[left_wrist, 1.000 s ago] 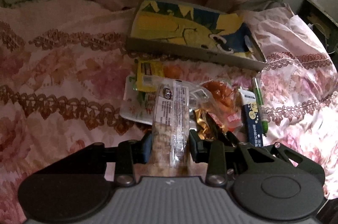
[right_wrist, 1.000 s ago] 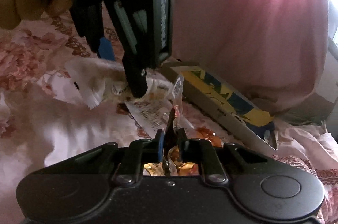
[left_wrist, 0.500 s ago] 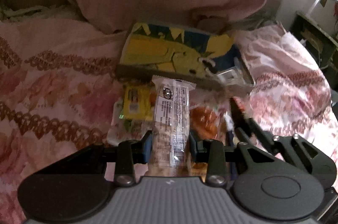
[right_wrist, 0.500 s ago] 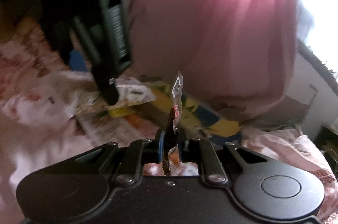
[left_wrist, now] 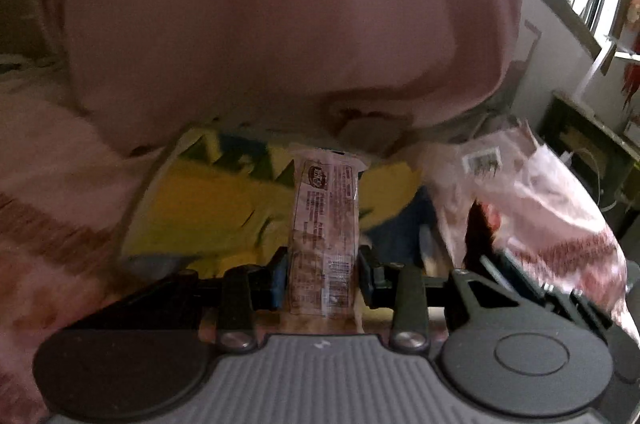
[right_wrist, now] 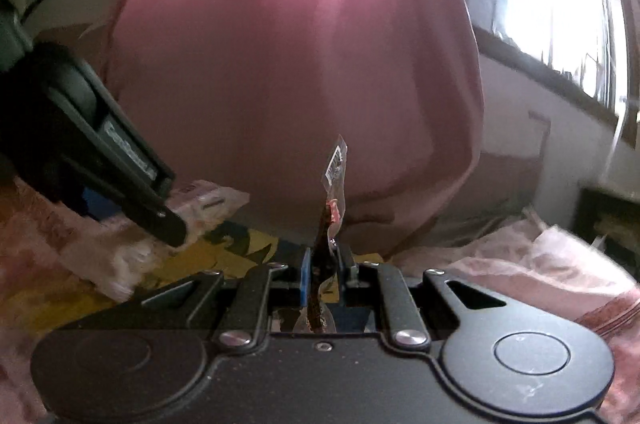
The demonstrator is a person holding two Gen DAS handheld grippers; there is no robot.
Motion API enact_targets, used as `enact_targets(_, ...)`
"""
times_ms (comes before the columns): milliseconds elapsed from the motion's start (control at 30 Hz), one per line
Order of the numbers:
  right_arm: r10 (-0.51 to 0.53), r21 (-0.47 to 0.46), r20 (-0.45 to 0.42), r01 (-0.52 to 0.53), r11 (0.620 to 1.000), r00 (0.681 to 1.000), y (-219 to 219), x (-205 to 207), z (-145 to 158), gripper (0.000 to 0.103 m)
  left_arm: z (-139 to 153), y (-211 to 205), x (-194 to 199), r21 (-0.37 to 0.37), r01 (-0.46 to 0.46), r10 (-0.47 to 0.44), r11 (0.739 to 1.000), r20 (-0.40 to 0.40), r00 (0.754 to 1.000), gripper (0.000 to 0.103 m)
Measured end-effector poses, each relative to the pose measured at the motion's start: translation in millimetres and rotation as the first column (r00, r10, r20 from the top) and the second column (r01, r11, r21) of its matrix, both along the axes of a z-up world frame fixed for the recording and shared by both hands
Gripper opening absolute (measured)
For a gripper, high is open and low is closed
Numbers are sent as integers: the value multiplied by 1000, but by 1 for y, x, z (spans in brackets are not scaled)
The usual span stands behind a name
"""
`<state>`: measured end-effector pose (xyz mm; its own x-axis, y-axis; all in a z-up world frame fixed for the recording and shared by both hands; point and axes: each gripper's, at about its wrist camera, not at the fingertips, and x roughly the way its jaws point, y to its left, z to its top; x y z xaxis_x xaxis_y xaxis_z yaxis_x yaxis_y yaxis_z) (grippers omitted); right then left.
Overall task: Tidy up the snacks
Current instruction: 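Carry both snacks over the cardboard box and open both grippers inside it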
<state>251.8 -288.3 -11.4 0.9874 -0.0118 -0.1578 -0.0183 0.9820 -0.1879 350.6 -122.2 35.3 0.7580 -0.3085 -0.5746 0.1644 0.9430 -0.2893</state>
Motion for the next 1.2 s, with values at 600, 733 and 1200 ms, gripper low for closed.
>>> enact_targets(600, 62, 271, -199, -5, 963, 978, -50, 102, -58, 9, -73, -44, 98, -31, 55, -58, 998, -92, 994, 38)
enact_targets(733, 47, 278, -212, 14, 960, 976, -52, 104, -66, 14, -75, -46, 95, -17, 60, -61, 998, -101, 993, 38)
enact_targets(1200, 22, 284, -192, 34, 958, 981, -55, 86, -48, 64, -55, -52, 74, 60, 57, -53, 997, -60, 997, 70)
